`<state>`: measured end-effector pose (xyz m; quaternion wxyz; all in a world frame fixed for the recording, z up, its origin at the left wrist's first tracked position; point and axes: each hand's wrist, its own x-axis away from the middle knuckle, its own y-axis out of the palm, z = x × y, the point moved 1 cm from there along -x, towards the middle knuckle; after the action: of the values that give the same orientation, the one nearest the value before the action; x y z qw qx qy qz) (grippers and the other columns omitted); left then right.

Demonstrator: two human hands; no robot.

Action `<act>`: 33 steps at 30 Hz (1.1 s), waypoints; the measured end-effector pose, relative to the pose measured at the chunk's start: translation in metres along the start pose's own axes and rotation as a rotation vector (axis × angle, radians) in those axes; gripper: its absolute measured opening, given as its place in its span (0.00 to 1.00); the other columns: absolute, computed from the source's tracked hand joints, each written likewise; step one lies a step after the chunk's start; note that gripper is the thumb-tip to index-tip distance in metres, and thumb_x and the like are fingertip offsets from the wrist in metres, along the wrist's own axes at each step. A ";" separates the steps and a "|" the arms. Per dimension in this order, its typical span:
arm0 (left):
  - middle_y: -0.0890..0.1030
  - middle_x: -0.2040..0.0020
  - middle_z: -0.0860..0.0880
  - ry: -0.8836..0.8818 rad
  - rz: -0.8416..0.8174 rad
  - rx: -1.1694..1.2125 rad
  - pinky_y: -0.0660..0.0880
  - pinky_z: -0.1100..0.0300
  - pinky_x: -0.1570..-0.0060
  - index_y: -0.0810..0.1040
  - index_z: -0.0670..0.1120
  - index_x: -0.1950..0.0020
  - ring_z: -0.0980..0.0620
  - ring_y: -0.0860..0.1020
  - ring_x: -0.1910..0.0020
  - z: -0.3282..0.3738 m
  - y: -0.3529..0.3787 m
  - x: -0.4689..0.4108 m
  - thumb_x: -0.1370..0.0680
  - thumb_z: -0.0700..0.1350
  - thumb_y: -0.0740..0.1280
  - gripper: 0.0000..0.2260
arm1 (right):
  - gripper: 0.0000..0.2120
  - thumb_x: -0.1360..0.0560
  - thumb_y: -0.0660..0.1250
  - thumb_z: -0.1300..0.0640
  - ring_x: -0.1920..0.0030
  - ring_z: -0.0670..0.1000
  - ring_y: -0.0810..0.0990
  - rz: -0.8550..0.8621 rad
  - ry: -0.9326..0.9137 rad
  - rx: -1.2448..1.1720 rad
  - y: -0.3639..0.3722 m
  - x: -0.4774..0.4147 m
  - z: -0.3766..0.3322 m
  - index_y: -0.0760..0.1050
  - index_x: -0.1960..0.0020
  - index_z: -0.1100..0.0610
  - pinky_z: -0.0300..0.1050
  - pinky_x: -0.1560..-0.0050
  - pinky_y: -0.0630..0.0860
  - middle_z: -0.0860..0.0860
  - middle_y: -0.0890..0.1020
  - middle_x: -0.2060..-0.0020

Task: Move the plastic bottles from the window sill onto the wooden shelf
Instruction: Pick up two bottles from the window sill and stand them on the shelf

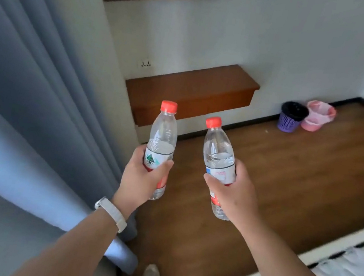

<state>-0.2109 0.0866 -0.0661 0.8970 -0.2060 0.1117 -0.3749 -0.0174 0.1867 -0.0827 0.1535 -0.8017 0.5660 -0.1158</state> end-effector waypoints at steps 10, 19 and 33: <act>0.75 0.42 0.58 -0.019 -0.211 0.126 0.76 0.59 0.48 0.66 0.58 0.33 0.53 0.77 0.45 -0.011 0.015 -0.127 0.25 0.56 0.71 0.23 | 0.19 0.32 0.76 0.46 0.59 0.38 0.80 0.190 0.091 0.038 0.029 -0.077 -0.023 0.71 0.47 0.42 0.38 0.60 0.77 0.41 0.81 0.59; 0.78 0.42 0.57 0.061 -0.323 0.177 0.80 0.57 0.47 0.68 0.58 0.32 0.52 0.79 0.45 -0.025 0.024 -0.212 0.26 0.56 0.72 0.24 | 0.21 0.31 0.75 0.45 0.57 0.40 0.80 0.230 0.091 0.055 0.070 -0.137 -0.036 0.68 0.44 0.38 0.33 0.62 0.73 0.37 0.79 0.57; 0.77 0.40 0.57 0.017 -0.332 0.092 0.78 0.60 0.48 0.67 0.58 0.31 0.53 0.78 0.43 -0.009 0.106 -0.339 0.25 0.56 0.71 0.25 | 0.24 0.31 0.75 0.44 0.55 0.41 0.81 0.149 0.100 0.071 0.060 -0.291 -0.005 0.67 0.41 0.40 0.34 0.60 0.75 0.38 0.79 0.53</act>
<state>-0.3829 0.3942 -0.1063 0.8303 -0.1773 0.0665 -0.5241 -0.1686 0.4416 -0.1045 0.1614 -0.7445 0.6268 -0.1640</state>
